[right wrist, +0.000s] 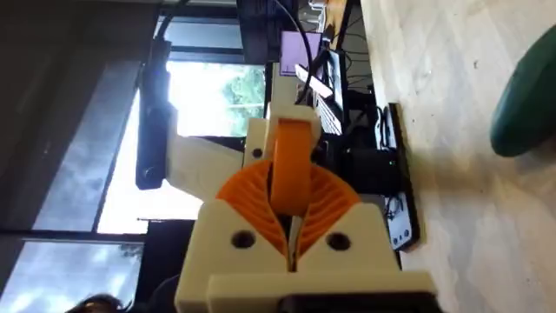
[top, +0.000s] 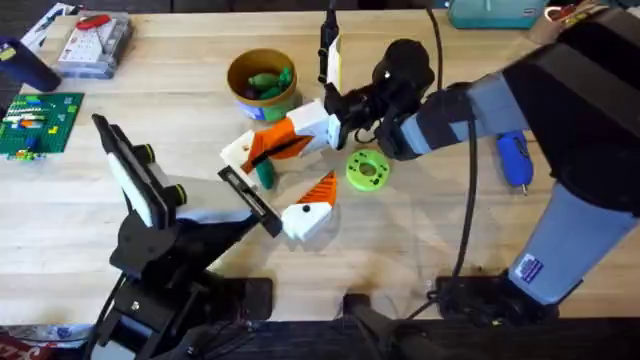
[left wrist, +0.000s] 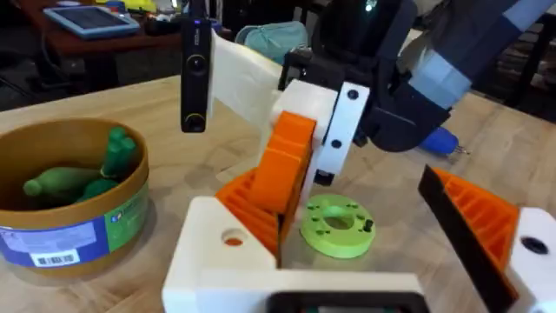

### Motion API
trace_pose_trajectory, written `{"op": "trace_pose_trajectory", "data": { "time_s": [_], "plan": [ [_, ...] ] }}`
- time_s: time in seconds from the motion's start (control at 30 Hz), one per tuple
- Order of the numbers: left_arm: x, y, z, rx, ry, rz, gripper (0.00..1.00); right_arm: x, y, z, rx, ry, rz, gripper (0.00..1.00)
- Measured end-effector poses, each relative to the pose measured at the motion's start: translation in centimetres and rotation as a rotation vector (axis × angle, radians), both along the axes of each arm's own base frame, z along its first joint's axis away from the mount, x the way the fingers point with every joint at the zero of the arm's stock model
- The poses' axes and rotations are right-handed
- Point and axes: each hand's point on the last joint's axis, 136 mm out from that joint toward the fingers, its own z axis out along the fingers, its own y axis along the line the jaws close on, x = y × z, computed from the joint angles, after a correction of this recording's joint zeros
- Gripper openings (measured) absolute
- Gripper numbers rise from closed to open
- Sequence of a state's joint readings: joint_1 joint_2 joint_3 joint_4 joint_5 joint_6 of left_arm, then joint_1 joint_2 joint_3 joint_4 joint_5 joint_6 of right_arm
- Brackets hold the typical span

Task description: Pick up the gripper from the table and insert it into the empty holder that is missing its gripper. Then pick up a screw, insert it into the mounting hole, and use the screwdriver to tighten it. Finally, clean up the table by picking up the vegetable and placing it into the bucket.

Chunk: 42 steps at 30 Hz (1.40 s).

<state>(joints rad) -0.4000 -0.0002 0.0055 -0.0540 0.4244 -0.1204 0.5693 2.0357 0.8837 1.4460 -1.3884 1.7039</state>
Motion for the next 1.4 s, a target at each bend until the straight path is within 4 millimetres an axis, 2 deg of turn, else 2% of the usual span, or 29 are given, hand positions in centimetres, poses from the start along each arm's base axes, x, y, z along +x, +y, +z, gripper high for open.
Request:
{"op": "trace_pose_trajectory", "data": {
  "time_s": [0.3,0.4,0.47,0.8,0.9,0.97,1.2,1.37,1.4],
  "plan": [
    [0.1,0.1,0.0,0.0,0.0,0.005,0.995,0.0,0.1,0.0,0.002,0.0,-0.005,0.008],
    [0.0,0.0,0.0,0.0,0.0,0.003,0.995,0.0,0.1,0.0,0.002,-0.001,-0.004,0.126],
    [-0.1,-0.1,0.0,0.0,0.0,-0.007,0.995,-0.4,0.4,0.0,0.005,-0.006,0.006,0.166],
    [-0.3,-0.3,0.0,-0.001,0.0,-0.022,0.995,-0.9,0.7,0.0,0.004,-0.006,0.021,0.198],
    [-0.3,-0.3,0.0,-0.001,0.001,-0.026,0.995,-1.1,0.8,0.1,0.006,-0.008,0.026,0.3],
    [-0.4,-0.4,0.0,-0.002,0.001,-0.031,0.995,-1.1,0.8,0.1,0.007,-0.01,0.029,0.413],
    [-0.5,-0.4,0.0,-0.002,0.001,-0.037,0.995,-1.2,0.9,0.1,0.006,-0.01,0.032,0.594],
    [-0.5,-0.4,0.0,-0.002,0.001,-0.038,0.995,-0.8,0.6,0.1,0.007,-0.011,0.019,0.963],
    [-0.5,-0.4,0.0,-0.002,0.001,-0.038,0.995,-0.6,0.5,0.1,0.008,-0.013,0.015,0.984]
  ]
}}
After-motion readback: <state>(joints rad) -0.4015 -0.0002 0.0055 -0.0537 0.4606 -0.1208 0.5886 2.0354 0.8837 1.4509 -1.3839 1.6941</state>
